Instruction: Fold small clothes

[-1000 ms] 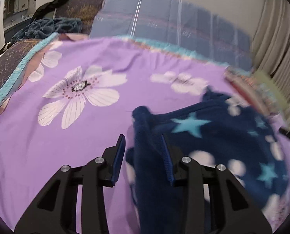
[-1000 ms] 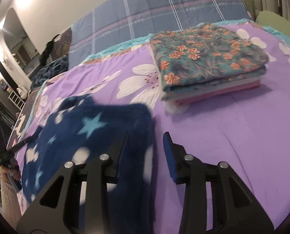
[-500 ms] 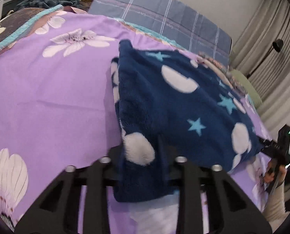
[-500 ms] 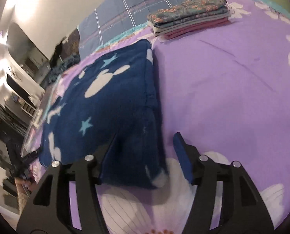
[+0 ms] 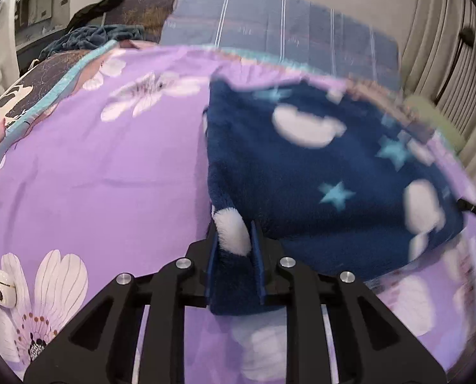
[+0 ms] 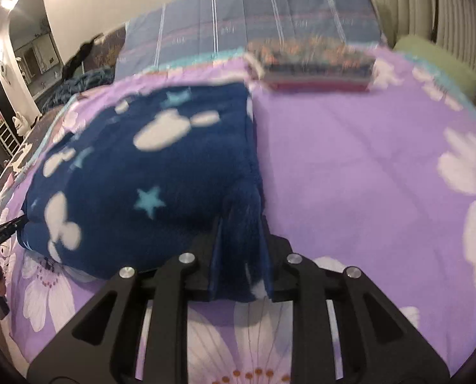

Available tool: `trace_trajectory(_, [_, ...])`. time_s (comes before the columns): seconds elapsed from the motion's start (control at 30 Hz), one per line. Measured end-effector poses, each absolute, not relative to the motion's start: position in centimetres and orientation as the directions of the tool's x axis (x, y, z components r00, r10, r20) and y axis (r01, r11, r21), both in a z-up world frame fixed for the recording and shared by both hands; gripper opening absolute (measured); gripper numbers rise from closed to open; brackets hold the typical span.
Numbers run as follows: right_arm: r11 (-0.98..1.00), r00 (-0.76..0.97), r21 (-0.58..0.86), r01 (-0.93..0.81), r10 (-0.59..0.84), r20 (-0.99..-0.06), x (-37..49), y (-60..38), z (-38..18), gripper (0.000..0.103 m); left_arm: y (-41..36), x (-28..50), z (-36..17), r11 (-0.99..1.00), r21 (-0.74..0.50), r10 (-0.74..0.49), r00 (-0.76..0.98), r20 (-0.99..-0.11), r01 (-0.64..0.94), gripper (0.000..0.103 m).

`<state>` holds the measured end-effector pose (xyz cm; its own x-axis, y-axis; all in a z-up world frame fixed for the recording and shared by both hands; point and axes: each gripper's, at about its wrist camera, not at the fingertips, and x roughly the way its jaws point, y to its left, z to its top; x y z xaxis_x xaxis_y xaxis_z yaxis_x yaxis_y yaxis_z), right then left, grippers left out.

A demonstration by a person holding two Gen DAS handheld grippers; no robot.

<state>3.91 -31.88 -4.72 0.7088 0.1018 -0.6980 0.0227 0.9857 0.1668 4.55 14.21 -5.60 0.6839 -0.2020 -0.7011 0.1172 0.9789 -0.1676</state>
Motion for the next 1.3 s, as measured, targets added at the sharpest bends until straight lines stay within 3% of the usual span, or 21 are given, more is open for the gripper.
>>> trace_trajectory(0.17, [0.969, 0.741, 0.233, -0.077, 0.212, -0.637, 3.6, -29.8, -4.0, 0.023, 11.9, 3.8, -3.5, 0.929, -0.269, -0.368, 0.712, -0.598, 0.254, 0.027])
trace_trajectory(0.3, [0.987, 0.589, 0.16, 0.012, 0.122, -0.799, 5.9, -28.8, -8.9, 0.023, 8.8, 5.6, -8.3, 0.972, -0.055, -0.193, 0.646, -0.738, 0.228, 0.035])
trace_trajectory(0.4, [0.99, 0.616, 0.138, -0.016, 0.118, -0.779, 5.2, -28.6, -9.7, 0.024, 8.4, 4.6, -8.9, 0.968, -0.003, -0.178, 0.676, -0.715, 0.252, 0.034])
trace_trajectory(0.6, [0.994, 0.602, 0.104, -0.024, 0.098, -0.793, 5.4, -27.9, -8.0, 0.028, 9.8, 4.1, -7.5, 0.965, -0.097, -0.239, 0.666, -0.706, 0.244, 0.035])
trace_trajectory(0.7, [0.996, 0.638, 0.086, -0.024, 0.082, -0.766, 5.4, -27.9, -6.4, 0.037, 12.3, 3.5, -6.2, 0.963, -0.195, -0.271, 0.695, -0.666, 0.188, 0.039])
trace_trajectory(0.87, [0.997, 0.683, 0.065, -0.037, 0.072, -0.727, 6.1, -27.7, -4.2, 0.04, 14.6, 2.8, -5.7, 0.961, -0.241, -0.264, 0.718, -0.644, 0.137, 0.039])
trace_trajectory(1.03, [0.996, 0.682, 0.091, 0.004, 0.064, -0.728, 8.0, -30.5, -3.4, 0.041, 10.3, 1.9, -3.3, 0.923, -0.236, -0.383, 0.704, -0.598, 0.302, 0.039])
trace_trajectory(1.07, [0.992, 0.684, 0.119, 0.03, 0.066, -0.726, 8.7, -32.0, -3.2, 0.041, 7.9, 1.7, -2.7, 0.907, -0.206, -0.413, 0.684, -0.601, 0.367, 0.039])
trace_trajectory(1.13, [0.974, 0.669, 0.201, 0.109, 0.078, -0.739, 10.2, -35.6, -3.4, 0.021, 3.8, 1.5, -2.1, 0.874, -0.163, -0.454, 0.649, -0.61, 0.458, 0.039])
trace_trajectory(1.2, [0.949, 0.645, 0.268, 0.168, 0.1, -0.758, 11.1, -38.4, -4.1, 0.012, -1.4, 1.4, -2.0, 0.813, -0.146, -0.519, 0.589, -0.619, 0.563, 0.039])
trace_trajectory(1.3, [0.935, 0.609, 0.319, 0.157, 0.163, -0.776, 12.4, -40.8, -5.6, 0.011, -9.1, 1.0, -2.8, 0.74, -0.081, -0.551, 0.532, -0.643, 0.668, 0.039])
